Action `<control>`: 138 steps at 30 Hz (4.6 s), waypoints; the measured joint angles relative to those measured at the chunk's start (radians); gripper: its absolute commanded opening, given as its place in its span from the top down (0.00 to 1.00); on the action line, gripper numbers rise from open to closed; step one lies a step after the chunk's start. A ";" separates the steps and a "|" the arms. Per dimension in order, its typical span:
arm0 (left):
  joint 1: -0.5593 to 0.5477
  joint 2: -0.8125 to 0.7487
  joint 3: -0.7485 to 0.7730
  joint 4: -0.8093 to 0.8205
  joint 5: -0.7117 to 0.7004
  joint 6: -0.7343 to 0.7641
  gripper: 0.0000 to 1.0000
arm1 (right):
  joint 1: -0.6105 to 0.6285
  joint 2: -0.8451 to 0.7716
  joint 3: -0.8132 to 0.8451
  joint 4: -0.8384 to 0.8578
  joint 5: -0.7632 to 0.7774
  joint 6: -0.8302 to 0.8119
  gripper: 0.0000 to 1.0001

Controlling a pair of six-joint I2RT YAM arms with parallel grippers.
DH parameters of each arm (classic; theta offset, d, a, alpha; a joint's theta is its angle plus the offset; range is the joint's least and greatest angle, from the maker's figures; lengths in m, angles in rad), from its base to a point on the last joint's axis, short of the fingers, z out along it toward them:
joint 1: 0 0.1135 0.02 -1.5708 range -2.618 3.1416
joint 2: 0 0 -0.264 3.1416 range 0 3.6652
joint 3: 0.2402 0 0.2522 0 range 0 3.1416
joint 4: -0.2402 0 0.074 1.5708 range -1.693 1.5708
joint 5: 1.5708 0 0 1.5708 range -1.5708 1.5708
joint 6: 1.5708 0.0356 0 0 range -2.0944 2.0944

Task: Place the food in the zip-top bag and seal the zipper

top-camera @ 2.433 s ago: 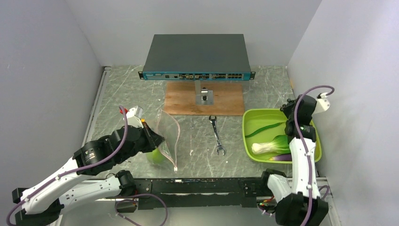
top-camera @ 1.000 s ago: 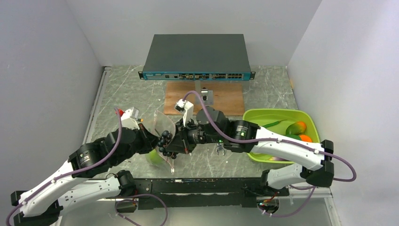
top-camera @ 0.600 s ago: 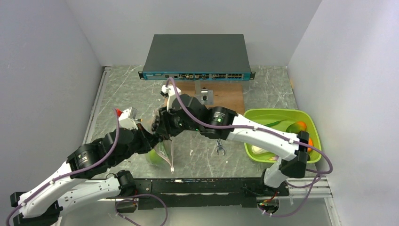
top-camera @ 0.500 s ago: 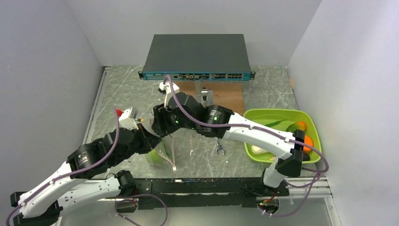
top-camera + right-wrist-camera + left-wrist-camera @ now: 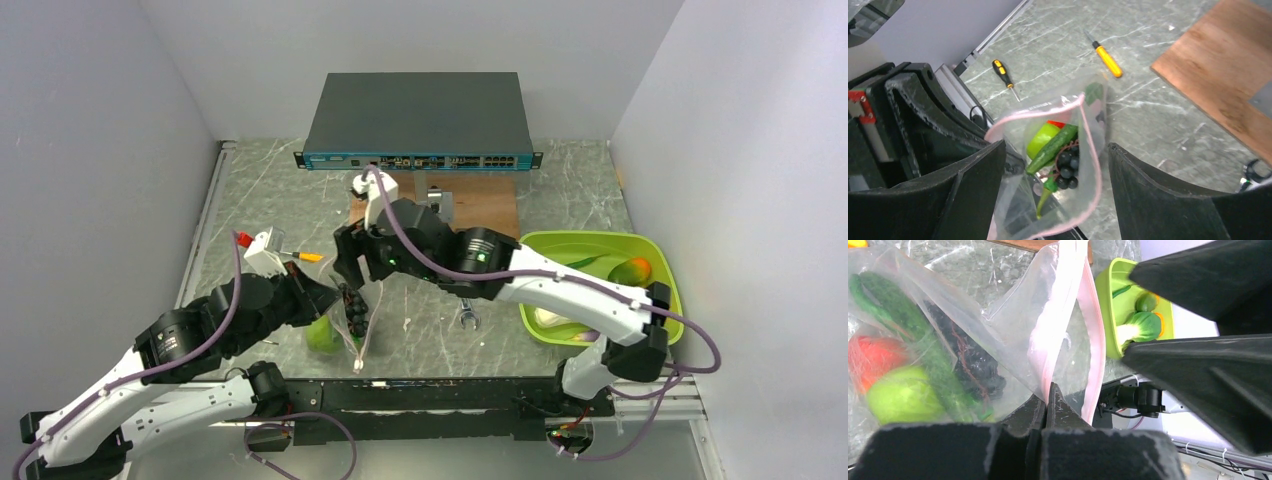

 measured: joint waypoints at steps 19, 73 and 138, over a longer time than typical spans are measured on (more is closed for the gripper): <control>0.000 0.067 0.000 0.006 -0.001 0.005 1.00 | -0.521 -0.803 -0.783 0.165 0.466 0.077 0.35; 0.000 0.140 0.007 0.027 0.031 0.026 1.00 | -1.622 0.077 -0.797 0.232 0.225 0.352 0.15; 0.000 0.086 0.055 0.006 0.000 0.031 1.00 | -0.084 -0.184 -0.235 0.081 -0.466 -0.328 1.00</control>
